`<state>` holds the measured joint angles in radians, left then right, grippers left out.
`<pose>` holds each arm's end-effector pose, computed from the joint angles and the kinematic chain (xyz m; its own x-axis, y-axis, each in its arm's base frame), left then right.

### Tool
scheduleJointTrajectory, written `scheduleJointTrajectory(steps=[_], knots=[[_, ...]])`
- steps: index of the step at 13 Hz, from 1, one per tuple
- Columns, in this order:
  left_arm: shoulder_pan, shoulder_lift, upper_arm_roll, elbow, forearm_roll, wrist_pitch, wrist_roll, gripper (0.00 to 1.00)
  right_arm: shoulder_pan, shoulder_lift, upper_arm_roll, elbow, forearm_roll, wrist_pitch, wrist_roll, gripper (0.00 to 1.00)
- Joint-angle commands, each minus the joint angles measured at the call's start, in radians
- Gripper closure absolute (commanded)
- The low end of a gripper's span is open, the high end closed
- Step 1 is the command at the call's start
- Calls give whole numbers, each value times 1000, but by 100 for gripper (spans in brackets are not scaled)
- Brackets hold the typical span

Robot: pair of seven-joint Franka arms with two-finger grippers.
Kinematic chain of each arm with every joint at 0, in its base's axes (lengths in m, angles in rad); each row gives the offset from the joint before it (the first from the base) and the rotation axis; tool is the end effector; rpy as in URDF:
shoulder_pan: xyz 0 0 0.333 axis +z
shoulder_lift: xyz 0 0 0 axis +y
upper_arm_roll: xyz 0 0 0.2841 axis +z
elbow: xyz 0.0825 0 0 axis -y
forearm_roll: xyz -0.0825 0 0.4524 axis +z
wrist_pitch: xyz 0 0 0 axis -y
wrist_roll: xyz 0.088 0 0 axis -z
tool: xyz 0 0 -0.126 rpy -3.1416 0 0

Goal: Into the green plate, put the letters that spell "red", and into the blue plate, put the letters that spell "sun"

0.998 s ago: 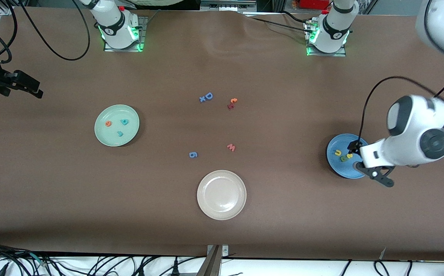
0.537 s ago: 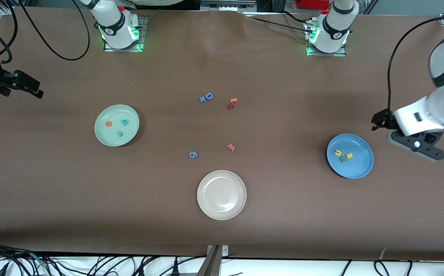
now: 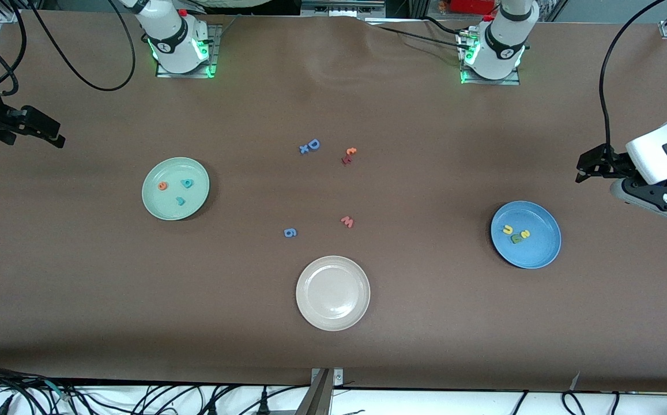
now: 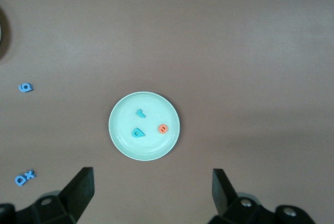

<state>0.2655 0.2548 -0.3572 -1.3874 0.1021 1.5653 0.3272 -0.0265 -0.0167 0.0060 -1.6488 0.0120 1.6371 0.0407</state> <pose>0.6840 -0.0265 0.5142 0.9138 -0.4013 -0.0623 -0.4017 -0.9158 0.0067 0.6229 -0.0113 0.5475 0.9981 -0.0620 0.0045 -0.0619 -0.9980 -0.0121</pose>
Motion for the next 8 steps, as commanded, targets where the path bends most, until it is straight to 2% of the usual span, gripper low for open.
scheduleJointTrajectory(steps=[1, 6, 8], knots=[[-2, 11, -3, 27, -22, -31, -23, 0, -7, 1, 8, 9, -3, -11, -4, 0], [-3, 6, -2, 25, -21, -31, -24, 0, -7, 1, 8, 9, -3, -11, -2, 0], [-60, -18, 20, 15, -13, -31, -23, 0, -7, 1, 8, 9, -3, -11, -2, 0]])
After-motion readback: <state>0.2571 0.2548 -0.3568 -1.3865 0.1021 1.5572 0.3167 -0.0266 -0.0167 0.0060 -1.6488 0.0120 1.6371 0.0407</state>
